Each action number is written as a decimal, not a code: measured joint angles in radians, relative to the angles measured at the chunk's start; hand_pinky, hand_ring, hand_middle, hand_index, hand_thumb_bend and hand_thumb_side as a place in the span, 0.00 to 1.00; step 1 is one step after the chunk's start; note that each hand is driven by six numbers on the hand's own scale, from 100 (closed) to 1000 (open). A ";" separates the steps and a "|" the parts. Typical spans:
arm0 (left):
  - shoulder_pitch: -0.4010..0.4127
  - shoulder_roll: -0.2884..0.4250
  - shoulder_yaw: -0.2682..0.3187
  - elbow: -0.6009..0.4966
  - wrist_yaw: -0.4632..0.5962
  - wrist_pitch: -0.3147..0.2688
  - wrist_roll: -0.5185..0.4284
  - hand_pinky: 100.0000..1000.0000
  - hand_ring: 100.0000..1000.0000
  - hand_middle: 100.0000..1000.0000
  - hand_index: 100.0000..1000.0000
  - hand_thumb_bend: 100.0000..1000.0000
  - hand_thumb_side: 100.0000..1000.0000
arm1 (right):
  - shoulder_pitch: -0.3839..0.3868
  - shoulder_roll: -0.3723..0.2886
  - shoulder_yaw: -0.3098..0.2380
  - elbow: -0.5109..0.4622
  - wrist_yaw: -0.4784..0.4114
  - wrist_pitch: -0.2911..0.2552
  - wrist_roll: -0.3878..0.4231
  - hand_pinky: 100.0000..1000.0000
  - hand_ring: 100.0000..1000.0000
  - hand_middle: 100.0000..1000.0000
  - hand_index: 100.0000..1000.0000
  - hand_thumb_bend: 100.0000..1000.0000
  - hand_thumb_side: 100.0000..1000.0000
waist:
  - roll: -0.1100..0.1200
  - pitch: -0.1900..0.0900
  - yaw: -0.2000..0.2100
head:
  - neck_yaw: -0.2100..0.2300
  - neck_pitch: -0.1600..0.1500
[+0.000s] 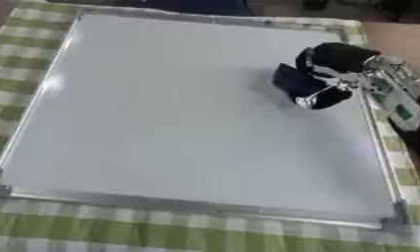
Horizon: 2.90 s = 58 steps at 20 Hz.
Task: Wipe the whiteboard clean with a brush.
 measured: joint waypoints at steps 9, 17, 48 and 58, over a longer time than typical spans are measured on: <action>-0.003 0.000 0.000 0.000 0.000 0.001 -0.002 0.45 0.55 0.51 0.47 0.02 1.00 | -0.001 -0.003 0.000 0.006 -0.079 -0.045 0.054 0.38 0.45 0.13 0.19 0.00 0.46 | -0.003 0.005 0.000 | -0.001 0.000; -0.005 -0.008 0.000 0.000 0.000 0.002 -0.002 0.45 0.55 0.51 0.47 0.02 1.00 | -0.001 -0.003 0.000 0.007 -0.123 -0.046 0.086 0.36 0.41 0.16 0.33 0.00 0.46 | -0.004 0.006 0.000 | 0.004 0.000; -0.014 -0.016 0.000 0.000 0.001 0.003 -0.004 0.45 0.55 0.51 0.47 0.01 1.00 | 0.017 0.029 0.046 -0.045 0.144 -0.013 -0.109 0.27 0.37 0.06 0.32 0.00 0.37 | -0.005 0.012 0.007 | -0.008 -0.027; -0.020 -0.016 -0.001 0.000 0.002 0.000 -0.008 0.45 0.55 0.51 0.46 0.01 1.00 | -0.022 0.027 0.016 0.039 0.103 -0.009 -0.080 0.27 0.36 0.06 0.33 0.00 0.37 | -0.002 0.019 0.022 | -0.038 -0.065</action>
